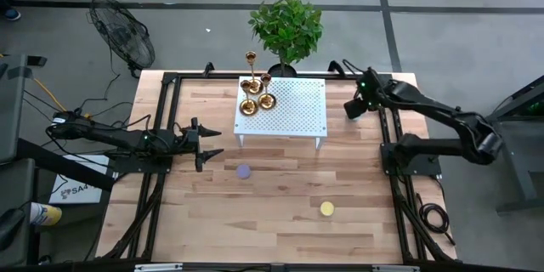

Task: Pick & Place candle stick holders
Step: Put the blue scented candle on the shelf

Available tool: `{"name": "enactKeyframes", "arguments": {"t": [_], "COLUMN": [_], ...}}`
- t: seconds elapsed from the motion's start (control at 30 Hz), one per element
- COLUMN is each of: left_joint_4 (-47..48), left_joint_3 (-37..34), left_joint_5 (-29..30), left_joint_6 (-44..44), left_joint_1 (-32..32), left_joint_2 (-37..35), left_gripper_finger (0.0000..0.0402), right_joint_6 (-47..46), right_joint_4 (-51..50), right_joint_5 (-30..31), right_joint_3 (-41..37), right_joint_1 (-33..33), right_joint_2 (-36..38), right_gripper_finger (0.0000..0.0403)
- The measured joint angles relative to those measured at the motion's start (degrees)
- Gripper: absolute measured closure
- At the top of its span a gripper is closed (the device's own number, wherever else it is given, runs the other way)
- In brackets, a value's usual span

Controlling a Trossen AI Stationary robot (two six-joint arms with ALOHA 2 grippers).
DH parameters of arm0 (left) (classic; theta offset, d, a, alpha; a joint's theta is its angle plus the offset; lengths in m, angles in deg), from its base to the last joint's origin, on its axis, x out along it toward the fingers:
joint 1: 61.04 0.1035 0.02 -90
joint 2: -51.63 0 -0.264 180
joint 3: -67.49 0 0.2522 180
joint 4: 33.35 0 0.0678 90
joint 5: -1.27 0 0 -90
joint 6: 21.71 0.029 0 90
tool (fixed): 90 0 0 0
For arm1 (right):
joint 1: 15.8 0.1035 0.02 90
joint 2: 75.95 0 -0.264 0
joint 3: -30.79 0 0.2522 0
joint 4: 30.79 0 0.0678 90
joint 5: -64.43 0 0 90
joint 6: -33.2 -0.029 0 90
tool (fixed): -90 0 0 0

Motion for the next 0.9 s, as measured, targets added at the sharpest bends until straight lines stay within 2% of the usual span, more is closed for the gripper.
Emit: {"name": "enactKeyframes", "arguments": {"t": [0.1,0.4,0.63,0.9], "left_joint_4": [0.0,0.0,-0.02,-0.01], "left_joint_3": [0.0,0.0,0.0,0.0], "left_joint_5": [0.0,-0.01,0.0,-0.01], "left_joint_6": [0.0,0.0,-0.02,-0.01], "left_joint_1": [0.0,-0.01,0.0,0.0], "left_joint_2": [0.0,0.0,0.02,0.0], "left_gripper_finger": [0.011,0.011,0.011,0.011], "right_joint_6": [0.26,1.58,2.65,3.43], "right_joint_4": [-0.03,0.86,1.08,1.28], "right_joint_5": [-1.66,-1.66,-3.05,-3.58], "right_joint_3": [0.0,-0.04,-0.04,-0.04], "right_joint_1": [-0.98,-2.81,-4.41,-5.54], "right_joint_2": [-2.98,-10.62,-14.01,-14.42], "right_gripper_finger": [0.0263,0.0263,0.0263,0.0271]}}
